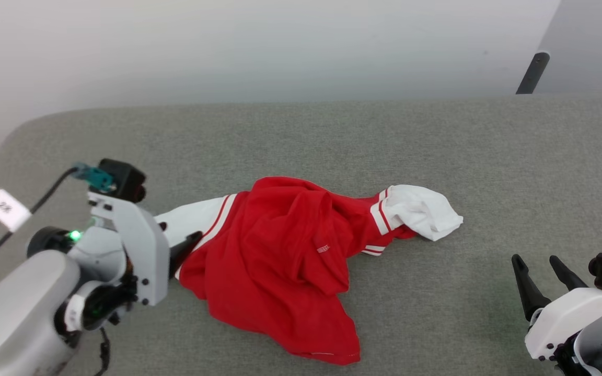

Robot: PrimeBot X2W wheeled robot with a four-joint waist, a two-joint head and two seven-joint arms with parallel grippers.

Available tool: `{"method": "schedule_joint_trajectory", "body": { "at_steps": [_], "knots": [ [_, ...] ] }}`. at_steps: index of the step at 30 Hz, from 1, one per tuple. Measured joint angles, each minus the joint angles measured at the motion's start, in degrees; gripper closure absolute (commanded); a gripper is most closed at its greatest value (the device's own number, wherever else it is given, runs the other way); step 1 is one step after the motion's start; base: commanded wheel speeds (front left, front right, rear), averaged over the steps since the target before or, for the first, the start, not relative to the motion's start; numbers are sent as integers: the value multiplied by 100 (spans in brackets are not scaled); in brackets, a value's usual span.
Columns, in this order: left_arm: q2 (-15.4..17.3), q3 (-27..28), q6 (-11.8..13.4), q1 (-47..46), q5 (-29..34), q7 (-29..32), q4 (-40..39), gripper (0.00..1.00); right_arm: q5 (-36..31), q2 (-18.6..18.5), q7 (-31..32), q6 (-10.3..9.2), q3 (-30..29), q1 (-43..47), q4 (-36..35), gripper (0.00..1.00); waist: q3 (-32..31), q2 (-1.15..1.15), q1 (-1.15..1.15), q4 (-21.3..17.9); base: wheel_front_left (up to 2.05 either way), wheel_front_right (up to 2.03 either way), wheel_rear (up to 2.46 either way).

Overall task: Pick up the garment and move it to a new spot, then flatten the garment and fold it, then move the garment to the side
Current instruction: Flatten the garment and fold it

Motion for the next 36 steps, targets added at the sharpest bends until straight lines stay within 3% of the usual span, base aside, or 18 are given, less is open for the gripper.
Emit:
{"method": "schedule_joint_trajectory", "body": {
  "at_steps": [9,21,22,23,24,29,36],
  "knots": [
    [-290,-285,41,-218,83,341,-212,0,10,83,-35,0,24,-76,2,0,157,0,0,-213,0,0,0],
    [-655,-571,-213,-147,98,325,720,0,68,131,-123,0,52,-142,141,0,451,0,0,-633,0,0,0],
    [-693,-575,-248,-144,73,323,811,48,68,133,-138,0,56,-143,153,0,469,0,0,-662,0,0,0],
    [-725,-584,-305,-144,64,305,875,81,73,133,-140,0,56,-143,160,0,486,0,0,-684,0,0,0],
    [-776,-566,-339,-144,30,264,934,100,73,133,-147,0,57,-143,166,0,502,0,0,-703,0,0,0],
    [-961,-486,-557,-159,-202,199,1112,100,59,164,-172,0,58,-142,208,0,506,0,0,-737,0,0,0],
    [-1072,-412,-708,-254,-460,374,624,100,46,181,-172,0,42,-135,214,0,437,0,0,-692,0,0,0]
  ]
}}
